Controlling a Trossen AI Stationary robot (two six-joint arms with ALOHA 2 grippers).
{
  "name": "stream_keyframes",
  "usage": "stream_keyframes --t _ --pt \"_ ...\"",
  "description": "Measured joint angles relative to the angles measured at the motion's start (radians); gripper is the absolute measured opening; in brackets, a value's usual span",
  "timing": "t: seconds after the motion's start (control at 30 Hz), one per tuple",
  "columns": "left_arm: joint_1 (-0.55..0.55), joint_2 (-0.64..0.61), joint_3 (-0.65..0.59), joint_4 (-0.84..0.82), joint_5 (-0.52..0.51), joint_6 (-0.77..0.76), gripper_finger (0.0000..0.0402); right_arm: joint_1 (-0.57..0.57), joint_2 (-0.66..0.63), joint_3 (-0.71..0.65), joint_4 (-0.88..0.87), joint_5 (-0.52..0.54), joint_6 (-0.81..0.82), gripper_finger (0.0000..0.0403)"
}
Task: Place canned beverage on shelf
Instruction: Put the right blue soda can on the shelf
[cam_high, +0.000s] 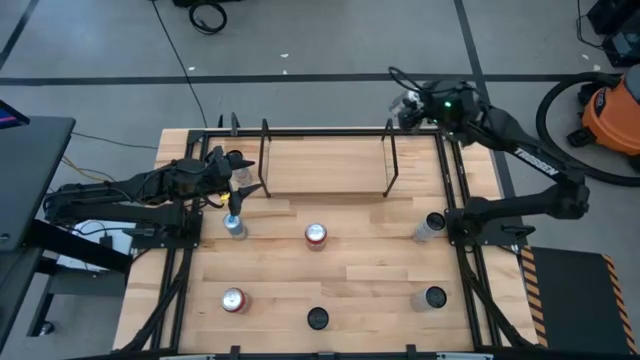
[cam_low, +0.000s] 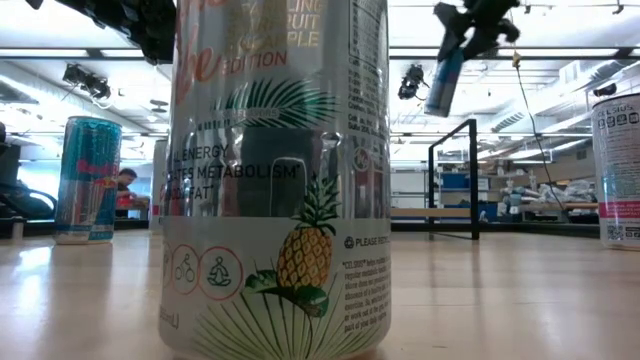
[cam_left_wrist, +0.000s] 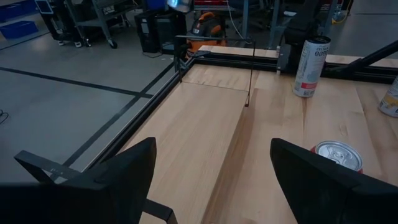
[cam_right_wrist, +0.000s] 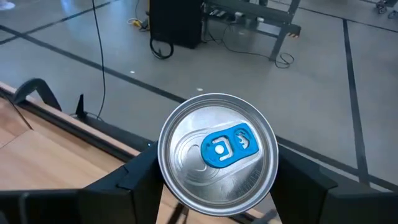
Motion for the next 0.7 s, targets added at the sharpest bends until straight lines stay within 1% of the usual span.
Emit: stream_keyframes --t 0.17,0.33,0.5,0.7 --pt "0.000 0.000 0.000 -0.004 0.000 0.000 0.0318 0.012 0.095 0.000 0.014 -0.009 0.018 0.0245" --pt "0.000 0.000 0.000 -0.006 0.000 0.000 0.0318 0.029 0.164 0.000 0.029 -0.024 0.056 0.0248" --pt "0.000 0.000 0.000 -0.007 0.000 0.000 0.0318 0.051 0.213 0.000 0.090 -0.084 0.061 0.0248" --pt "0.000 0.000 0.000 -0.008 0.000 -0.015 0.0318 0.073 0.260 0.000 0.082 -0.085 0.087 0.0248"
